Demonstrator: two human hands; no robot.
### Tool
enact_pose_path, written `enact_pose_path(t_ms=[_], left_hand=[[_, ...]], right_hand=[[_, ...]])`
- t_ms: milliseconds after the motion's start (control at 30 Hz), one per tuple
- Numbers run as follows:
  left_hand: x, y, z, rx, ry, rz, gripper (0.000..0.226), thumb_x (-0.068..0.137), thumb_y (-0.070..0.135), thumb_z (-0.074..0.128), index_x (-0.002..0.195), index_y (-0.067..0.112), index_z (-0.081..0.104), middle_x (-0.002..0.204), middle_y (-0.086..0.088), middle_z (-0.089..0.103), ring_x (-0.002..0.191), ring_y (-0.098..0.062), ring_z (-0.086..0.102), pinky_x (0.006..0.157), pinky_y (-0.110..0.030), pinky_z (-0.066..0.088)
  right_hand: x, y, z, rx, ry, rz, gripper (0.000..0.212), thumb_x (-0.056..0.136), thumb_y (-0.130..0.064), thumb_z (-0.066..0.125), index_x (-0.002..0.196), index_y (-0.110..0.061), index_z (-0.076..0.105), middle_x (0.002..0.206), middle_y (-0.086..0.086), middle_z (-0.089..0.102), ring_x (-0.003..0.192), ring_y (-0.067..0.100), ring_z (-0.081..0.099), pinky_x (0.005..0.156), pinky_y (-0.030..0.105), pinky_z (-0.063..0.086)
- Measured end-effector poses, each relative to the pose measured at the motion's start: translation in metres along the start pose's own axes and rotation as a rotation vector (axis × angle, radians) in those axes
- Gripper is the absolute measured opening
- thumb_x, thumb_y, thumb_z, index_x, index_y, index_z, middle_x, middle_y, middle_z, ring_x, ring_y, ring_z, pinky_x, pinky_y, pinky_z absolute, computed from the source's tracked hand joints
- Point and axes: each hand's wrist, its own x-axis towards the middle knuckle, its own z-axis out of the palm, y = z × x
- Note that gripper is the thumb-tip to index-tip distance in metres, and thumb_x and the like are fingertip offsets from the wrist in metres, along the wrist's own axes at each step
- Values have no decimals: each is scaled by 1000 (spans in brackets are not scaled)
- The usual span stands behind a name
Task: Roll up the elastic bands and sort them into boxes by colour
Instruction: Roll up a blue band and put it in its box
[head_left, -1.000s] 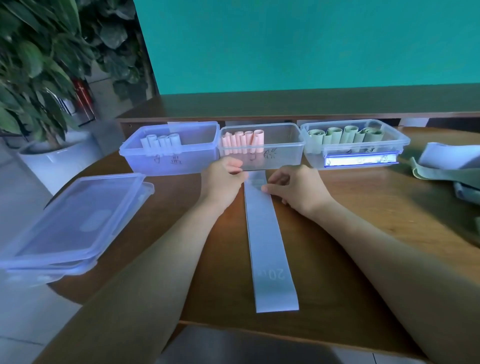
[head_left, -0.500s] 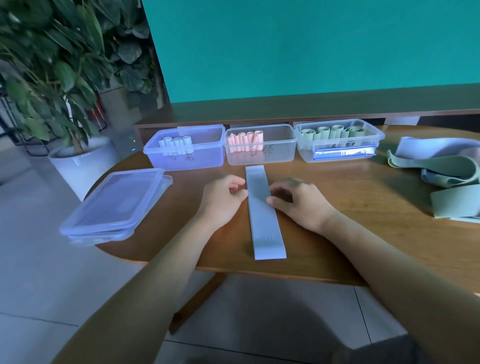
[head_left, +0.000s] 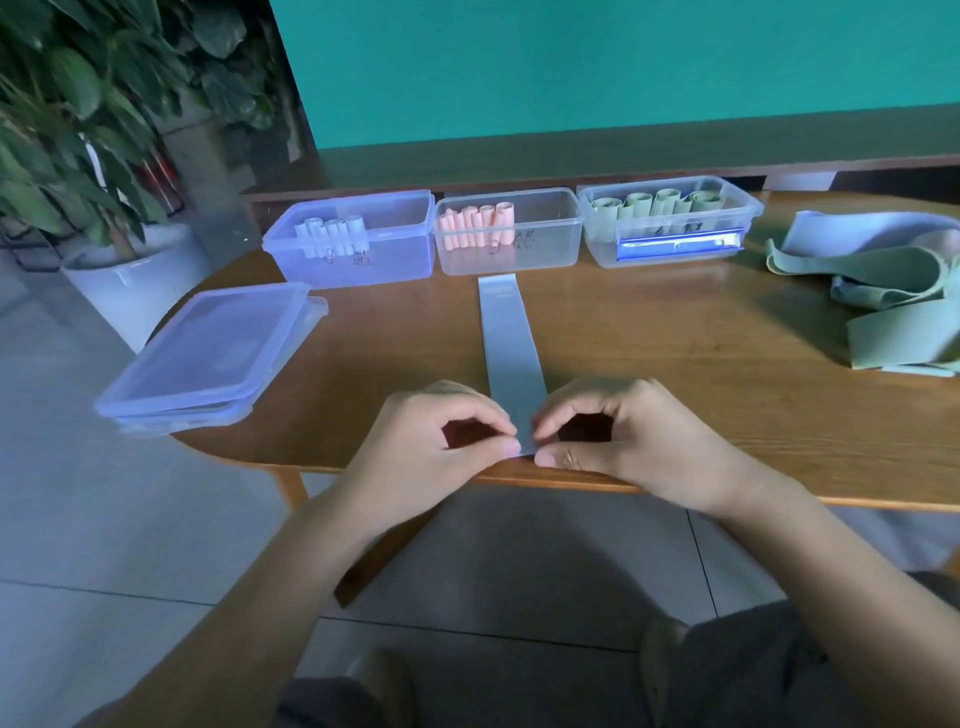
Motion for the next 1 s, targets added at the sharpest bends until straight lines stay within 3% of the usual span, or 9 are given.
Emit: enact_pose_path(t_ms=[233, 367, 500, 633, 833, 1000], left_hand=[[0, -4, -2, 62, -18, 35, 17, 80, 37, 80, 94, 27, 81, 102, 20, 72, 102, -1, 66, 86, -25, 56], [-1, -3, -3, 91, -2, 11, 35, 77, 45, 81, 108, 31, 75, 111, 22, 68, 109, 0, 62, 89, -20, 55], [0, -5, -6, 149, -24, -1, 36, 77, 53, 78, 107, 33, 75, 110, 24, 67, 109, 2, 61, 91, -21, 53], [0, -5, -5, 138, -34, 47, 30, 80, 48, 77, 102, 28, 78, 104, 20, 69, 104, -1, 63, 86, -20, 53], [-1, -4, -5, 100, -53, 90, 18, 84, 38, 77, 98, 28, 79, 104, 18, 69, 104, -6, 63, 83, -19, 53], [0, -2, -4, 106, -85, 74, 12, 84, 35, 78, 93, 26, 80, 97, 18, 70, 100, -7, 64, 80, -17, 53]], right_hand=[[0, 8, 4, -119, 37, -47, 17, 82, -32, 82, 97, -27, 78, 113, -13, 68, 113, 6, 61, 98, 33, 50], [-2, 8, 4, -240, 87, 39, 41, 78, -51, 78, 114, -33, 72, 129, -15, 59, 127, 5, 50, 109, 35, 44], [0, 7, 3, -257, 52, 56, 57, 76, -65, 67, 120, -28, 70, 126, -17, 60, 123, 0, 51, 109, 28, 42], [0, 6, 3, -238, 60, 39, 52, 77, -61, 68, 116, -28, 72, 124, -15, 62, 121, -2, 53, 107, 20, 40], [0, 6, 2, -170, 45, -50, 19, 84, -43, 74, 99, -31, 75, 116, -16, 64, 117, 3, 59, 101, 24, 45], [0, 4, 3, -184, 33, -75, 20, 86, -40, 72, 97, -25, 78, 106, -14, 69, 107, 4, 63, 94, 25, 50]])
